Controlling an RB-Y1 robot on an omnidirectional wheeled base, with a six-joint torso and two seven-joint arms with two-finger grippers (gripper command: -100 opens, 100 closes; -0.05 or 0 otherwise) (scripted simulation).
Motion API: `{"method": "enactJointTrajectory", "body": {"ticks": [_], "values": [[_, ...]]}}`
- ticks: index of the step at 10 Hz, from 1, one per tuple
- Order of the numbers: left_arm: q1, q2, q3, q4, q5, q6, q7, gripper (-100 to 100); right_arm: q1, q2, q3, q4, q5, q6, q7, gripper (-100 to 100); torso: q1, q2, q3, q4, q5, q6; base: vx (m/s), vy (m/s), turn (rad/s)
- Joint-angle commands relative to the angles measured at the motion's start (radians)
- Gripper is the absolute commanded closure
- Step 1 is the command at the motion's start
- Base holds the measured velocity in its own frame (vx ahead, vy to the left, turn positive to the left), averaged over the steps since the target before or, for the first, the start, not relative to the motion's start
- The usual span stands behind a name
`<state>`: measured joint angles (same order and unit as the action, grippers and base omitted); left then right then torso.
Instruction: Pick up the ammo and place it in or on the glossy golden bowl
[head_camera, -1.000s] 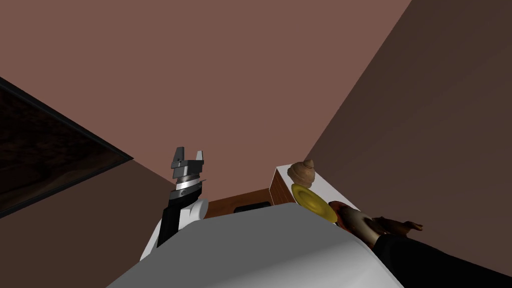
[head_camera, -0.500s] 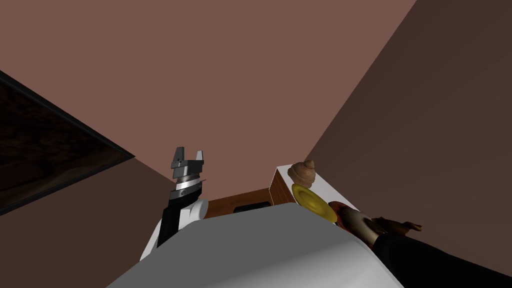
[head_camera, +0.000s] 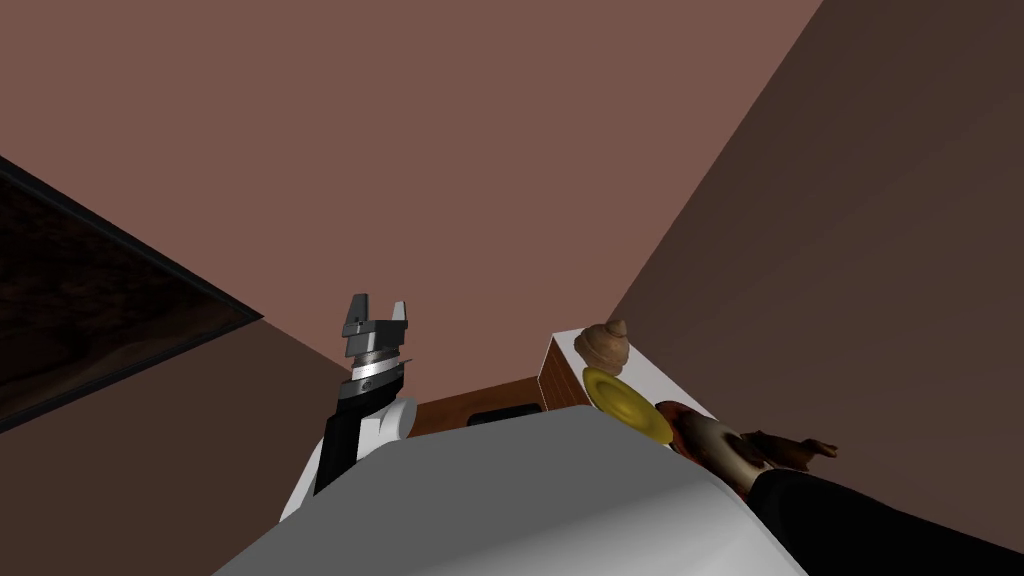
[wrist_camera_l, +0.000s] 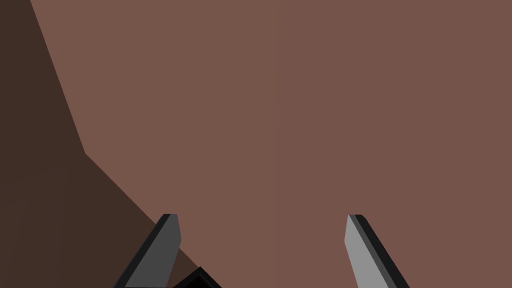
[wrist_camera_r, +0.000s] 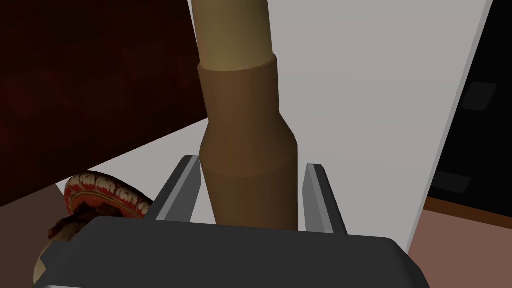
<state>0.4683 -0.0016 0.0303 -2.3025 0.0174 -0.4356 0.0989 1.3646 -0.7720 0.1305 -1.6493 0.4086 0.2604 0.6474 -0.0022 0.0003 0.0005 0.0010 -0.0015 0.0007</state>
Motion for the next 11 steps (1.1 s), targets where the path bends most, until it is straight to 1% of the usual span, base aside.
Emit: {"method": "enactJointTrajectory", "body": {"ticks": [1, 2, 3, 4, 5, 7, 9, 11], "values": [[0.0, 0.0, 0.0, 0.0, 0.0, 0.0, 0.0, 0, 0.031, -0.01, -0.011, -0.033, -0.001, 0.005, 0.001, 100, 0.0, 0.0, 0.0, 0.0, 0.0, 0.0, 0.033, 0.01, -0.06], [0.0, 0.0, 0.0, 0.0, 0.0, 0.0, 0.0, 0, 0.05, -0.017, -0.017, -0.054, -0.001, 0.009, 0.002, 100, 0.001, 0.0, 0.0, 0.0, 0.0, 0.0, 0.028, 0.014, -0.04], [0.0, 0.0, 0.0, 0.0, 0.0, 0.0, 0.0, 0, 0.04, -0.009, -0.014, -0.04, 0.002, 0.004, 0.002, 100, 0.001, -0.001, 0.0, 0.0, 0.001, -0.001, 0.011, 0.007, -0.008], [0.0, 0.0, 0.0, 0.0, 0.0, 0.0, 0.0, 0, 0.042, -0.01, -0.014, -0.043, 0.001, 0.005, 0.002, 0, 0.001, 0.0, 0.0, 0.0, 0.0, -0.001, 0.0, 0.0, 0.0], [0.0, 0.0, 0.0, 0.0, 0.0, 0.0, 0.0, 0, 0.091, -0.041, -0.047, -0.026, 0.01, 0.006, 0.004, 100, 0.0, 0.001, 0.0, 0.0, 0.0, -0.001, -0.013, 0.087, 0.076], [0.0, 0.0, 0.0, 0.0, 0.0, 0.0, 0.0, 0, 0.099, -0.041, -0.047, -0.026, 0.01, 0.006, 0.004, 100, 0.007, 0.003, 0.001, 0.0, 0.003, 0.0, -0.022, 0.076, -0.008], [0.0, 0.0, 0.0, 0.0, 0.0, 0.0, 0.0, 0, 0.157, -0.072, -0.084, -0.004, 0.016, -0.008, 0.002, 100, 0.007, 0.002, 0.0, -0.001, 0.004, -0.001, -0.017, 0.095, 0.072], [0.0, 0.0, 0.0, 0.0, 0.0, 0.0, 0.0, 0, 0.199, -0.099, -0.118, 0.019, 0.019, -0.036, -0.004, 100, 0.013, 0.003, 0.001, -0.001, 0.005, -0.001, -0.061, 0.171, 0.108]]}}
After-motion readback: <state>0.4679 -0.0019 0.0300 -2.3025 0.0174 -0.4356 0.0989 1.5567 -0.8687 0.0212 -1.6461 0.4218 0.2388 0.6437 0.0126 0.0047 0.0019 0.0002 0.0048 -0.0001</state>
